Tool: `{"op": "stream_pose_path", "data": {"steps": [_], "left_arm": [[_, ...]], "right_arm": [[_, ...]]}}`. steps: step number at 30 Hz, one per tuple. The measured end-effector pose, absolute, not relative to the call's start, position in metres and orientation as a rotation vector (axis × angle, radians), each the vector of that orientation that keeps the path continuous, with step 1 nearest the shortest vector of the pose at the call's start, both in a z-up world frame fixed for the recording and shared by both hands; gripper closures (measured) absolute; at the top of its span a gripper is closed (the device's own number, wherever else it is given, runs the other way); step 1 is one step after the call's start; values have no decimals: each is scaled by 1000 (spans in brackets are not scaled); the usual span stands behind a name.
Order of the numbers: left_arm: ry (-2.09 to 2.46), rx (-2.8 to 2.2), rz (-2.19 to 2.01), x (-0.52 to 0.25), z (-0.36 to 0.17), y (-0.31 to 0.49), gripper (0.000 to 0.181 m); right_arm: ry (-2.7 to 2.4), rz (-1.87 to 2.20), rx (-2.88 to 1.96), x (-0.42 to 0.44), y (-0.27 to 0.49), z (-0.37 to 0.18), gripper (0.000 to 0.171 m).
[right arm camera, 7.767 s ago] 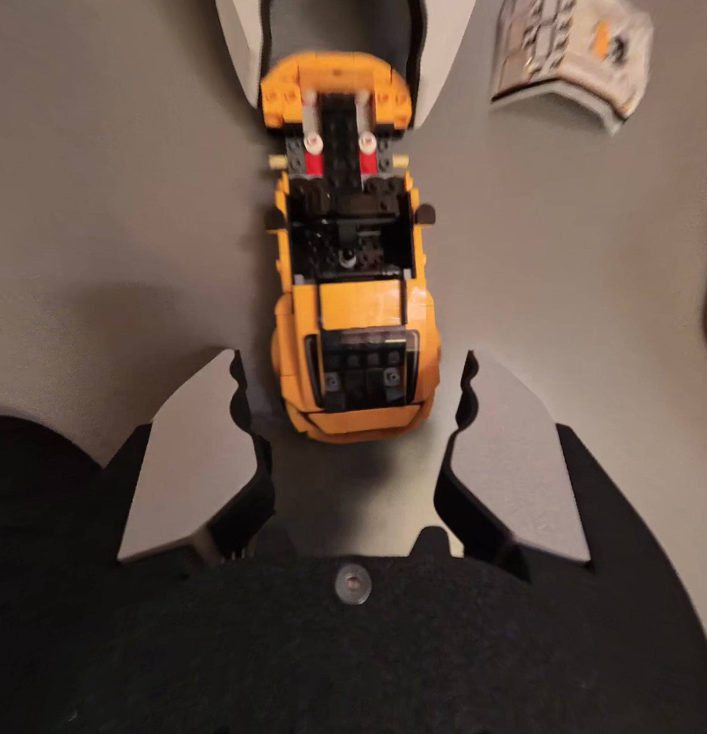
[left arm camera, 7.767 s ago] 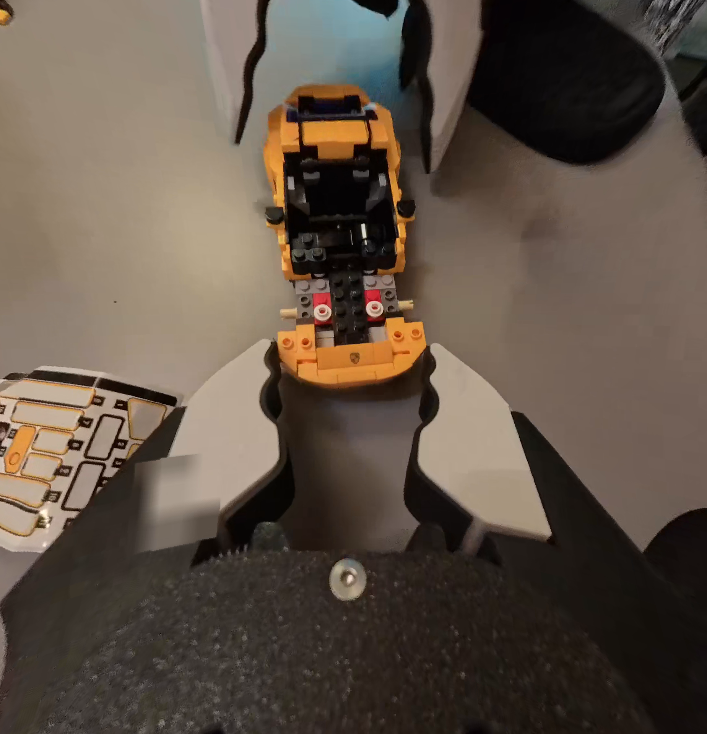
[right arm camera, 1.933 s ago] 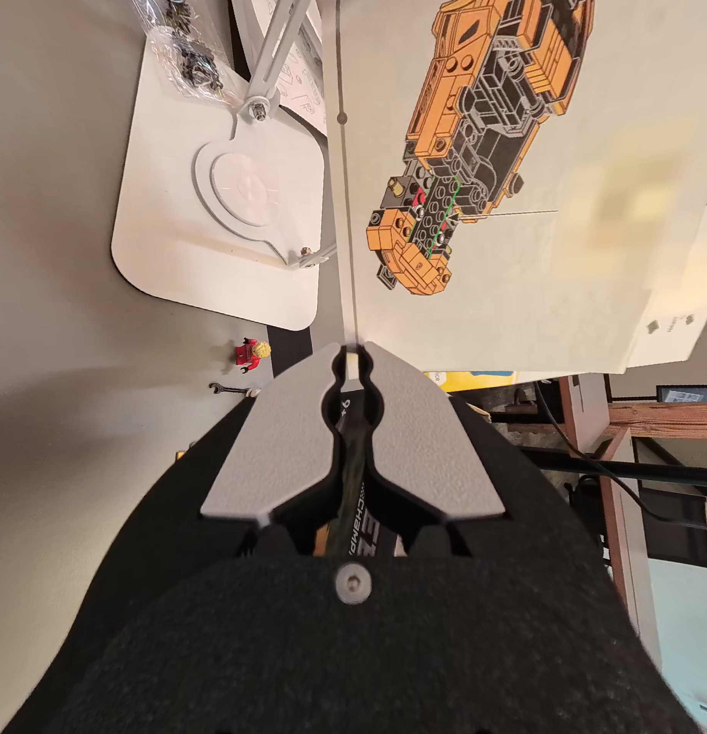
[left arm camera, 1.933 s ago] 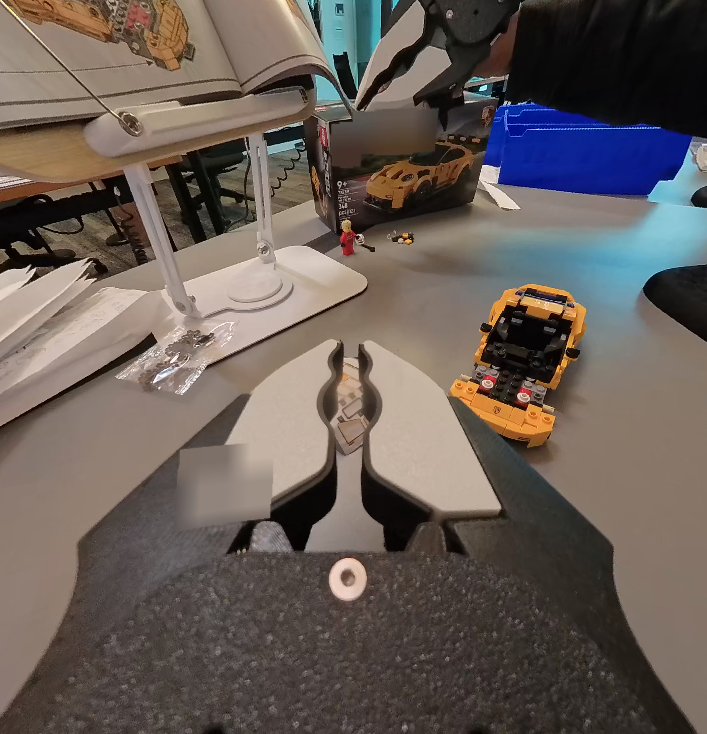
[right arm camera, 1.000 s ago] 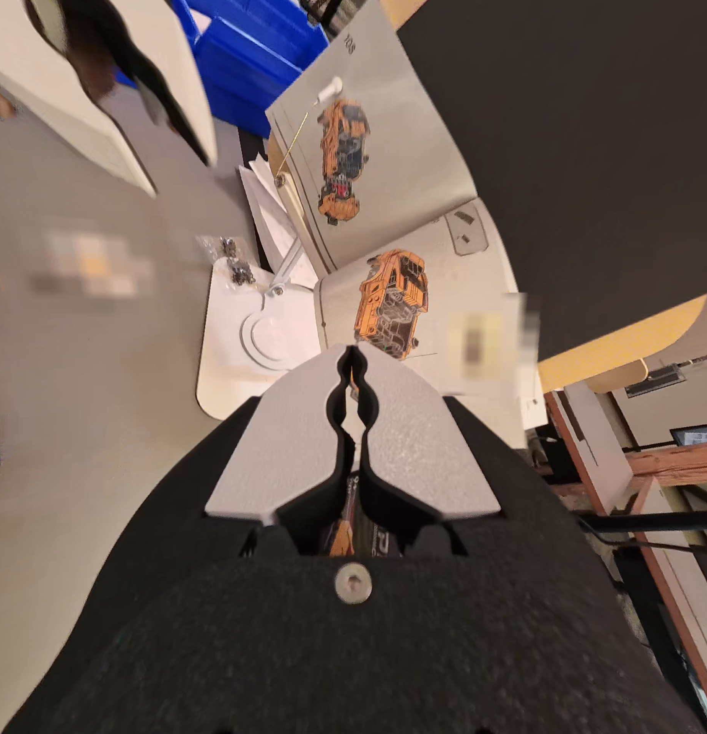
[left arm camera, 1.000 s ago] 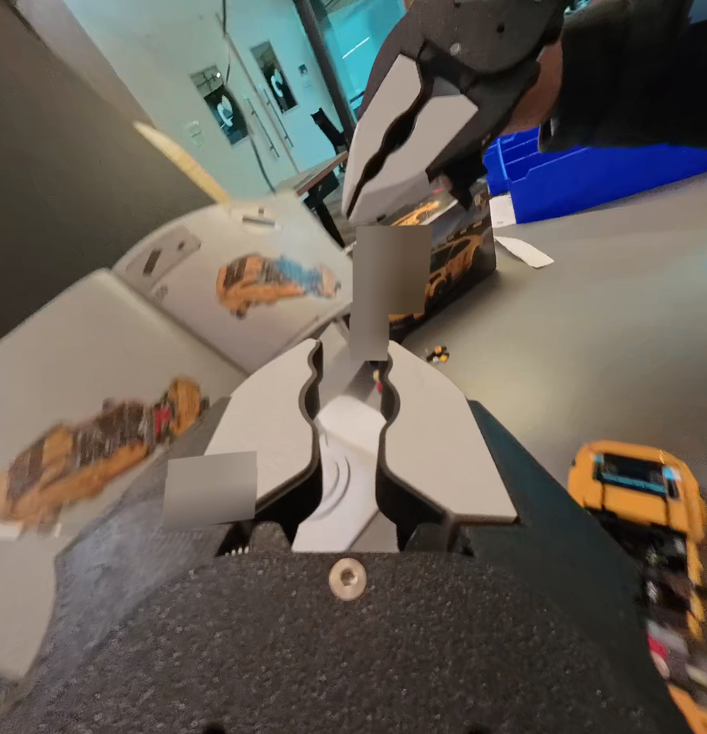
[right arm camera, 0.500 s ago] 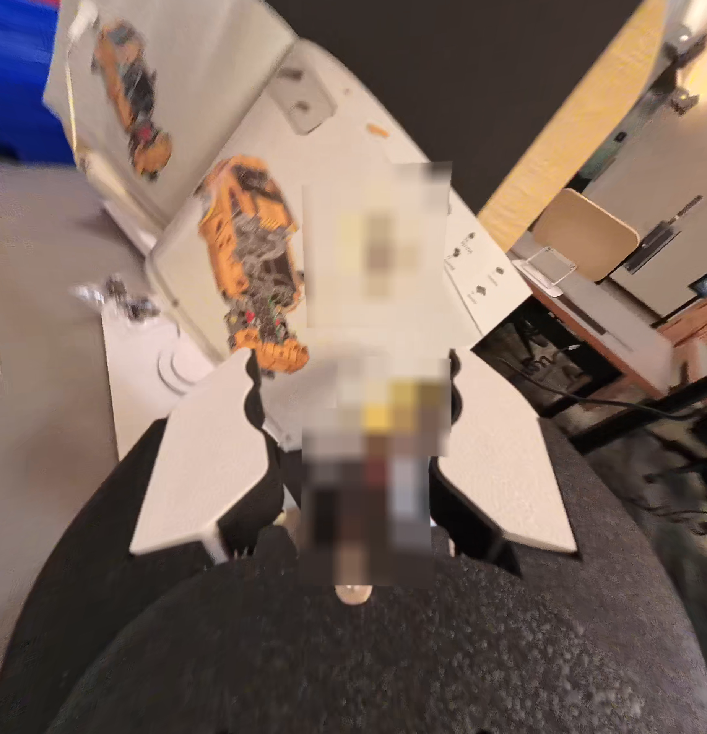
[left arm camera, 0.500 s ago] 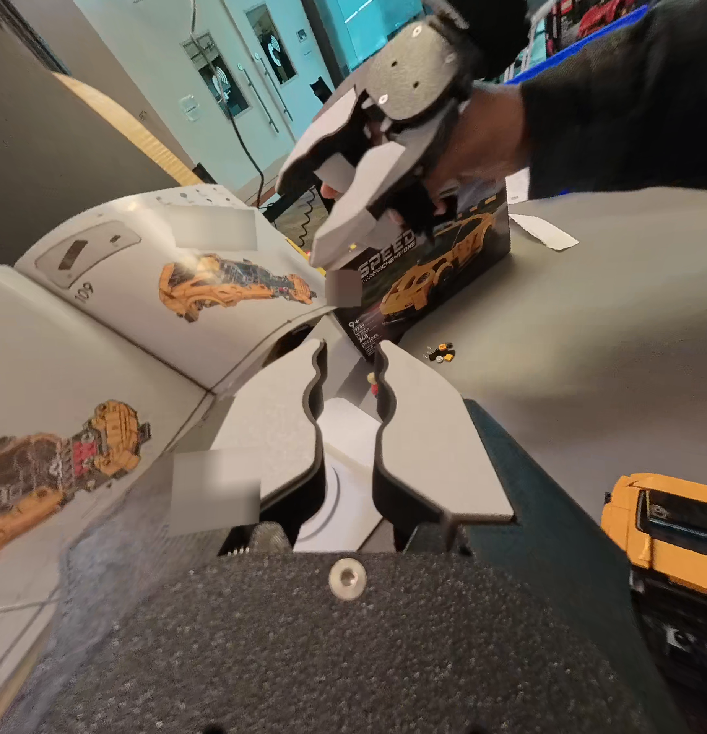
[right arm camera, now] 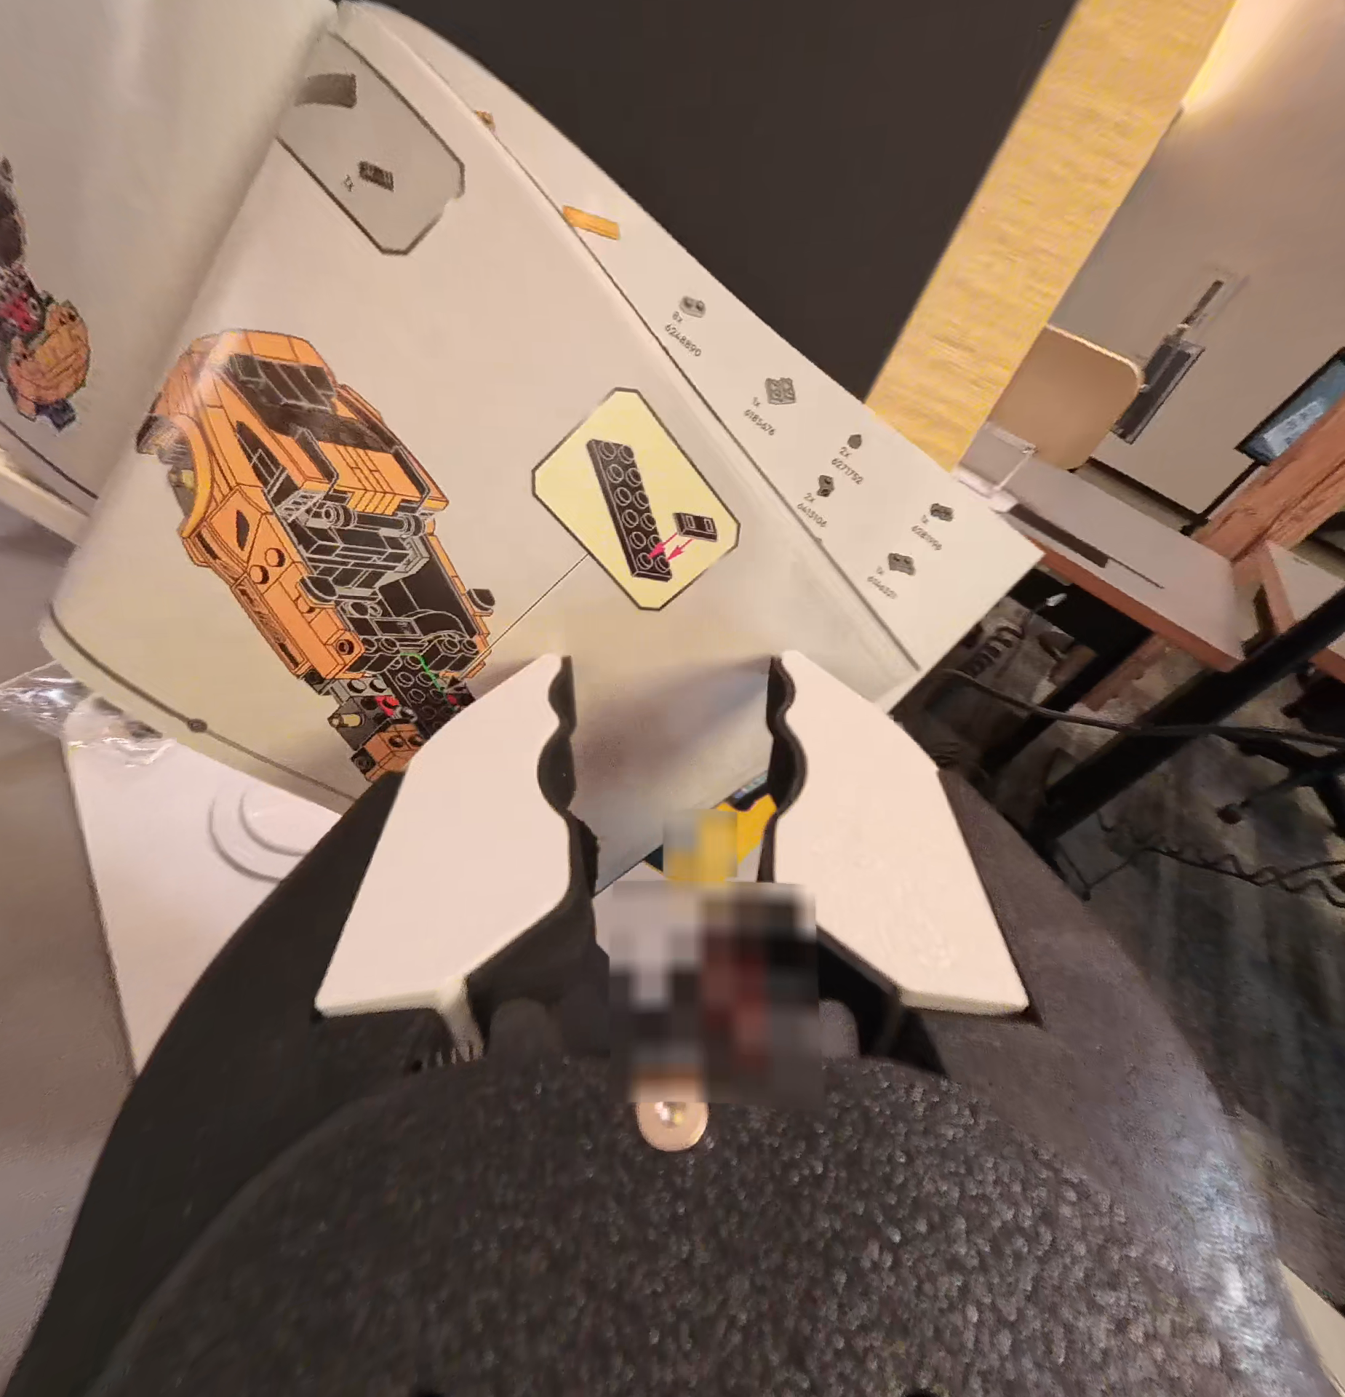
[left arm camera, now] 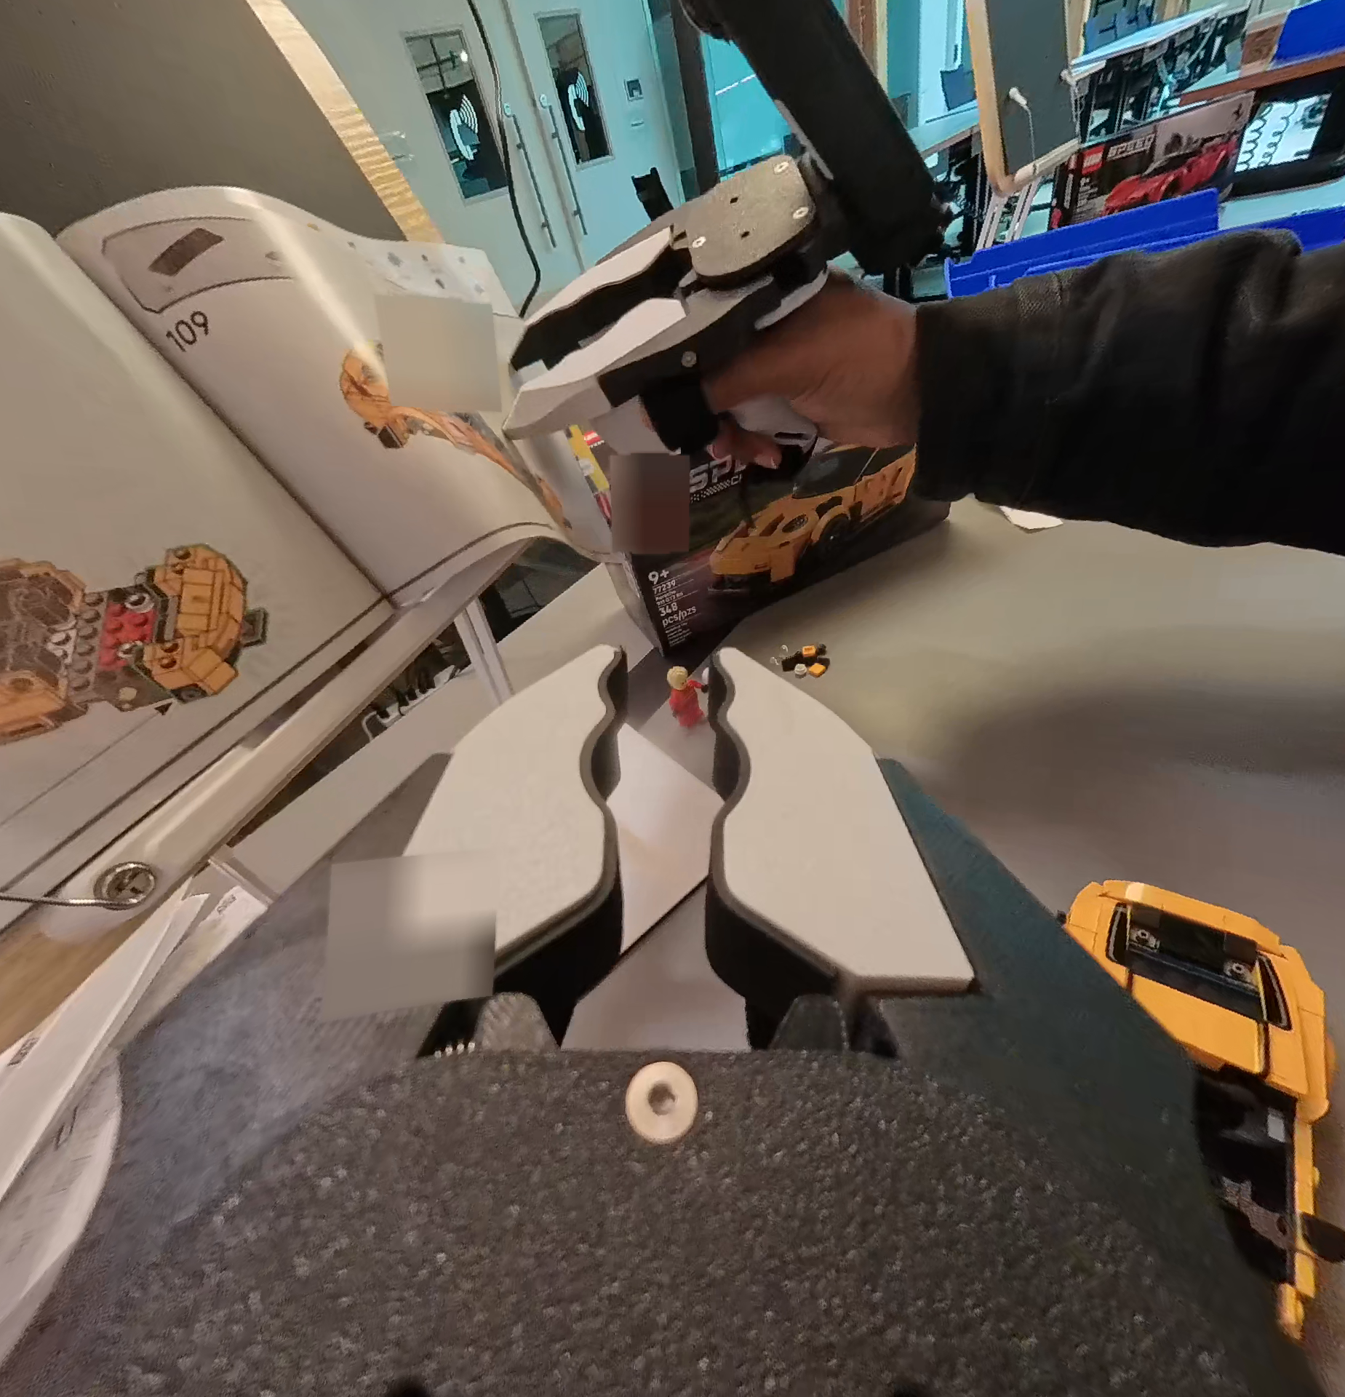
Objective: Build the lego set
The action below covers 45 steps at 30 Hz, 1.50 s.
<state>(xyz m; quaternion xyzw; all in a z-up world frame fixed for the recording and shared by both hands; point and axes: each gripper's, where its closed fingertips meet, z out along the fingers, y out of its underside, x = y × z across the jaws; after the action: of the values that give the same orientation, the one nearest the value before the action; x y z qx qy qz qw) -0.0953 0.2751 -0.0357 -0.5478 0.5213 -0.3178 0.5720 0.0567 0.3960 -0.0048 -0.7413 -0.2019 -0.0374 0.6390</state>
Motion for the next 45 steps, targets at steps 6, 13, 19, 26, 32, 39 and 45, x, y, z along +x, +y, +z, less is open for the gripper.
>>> {"op": "stream_pose_path", "data": {"steps": [6, 13, 19, 26, 32, 39, 45], "left_arm": [[1219, -1279, -751, -98, -34, 273, 163], [1194, -1301, -774, -105, -34, 280, 163], [1181, -1296, -788, -108, -29, 280, 163], [1174, -1305, -798, -111, -31, 282, 164], [1177, -1309, -801, -111, -33, 281, 164], [1179, -1310, -802, -111, -34, 281, 164], [1182, -1309, -801, -111, -35, 280, 164]], "right_arm": [[-470, -185, -1675, 49, 399, -4, 171], [-244, -108, -1644, 65, 397, 16, 90], [-184, -41, -1699, 60, 410, 4, 88], [-105, -122, -1641, 72, 402, 10, 97], [-81, -207, -1617, 74, 395, 7, 110], [-74, -300, -1534, 73, 385, 14, 119], [-68, -304, -1473, 71, 376, 18, 129]]}}
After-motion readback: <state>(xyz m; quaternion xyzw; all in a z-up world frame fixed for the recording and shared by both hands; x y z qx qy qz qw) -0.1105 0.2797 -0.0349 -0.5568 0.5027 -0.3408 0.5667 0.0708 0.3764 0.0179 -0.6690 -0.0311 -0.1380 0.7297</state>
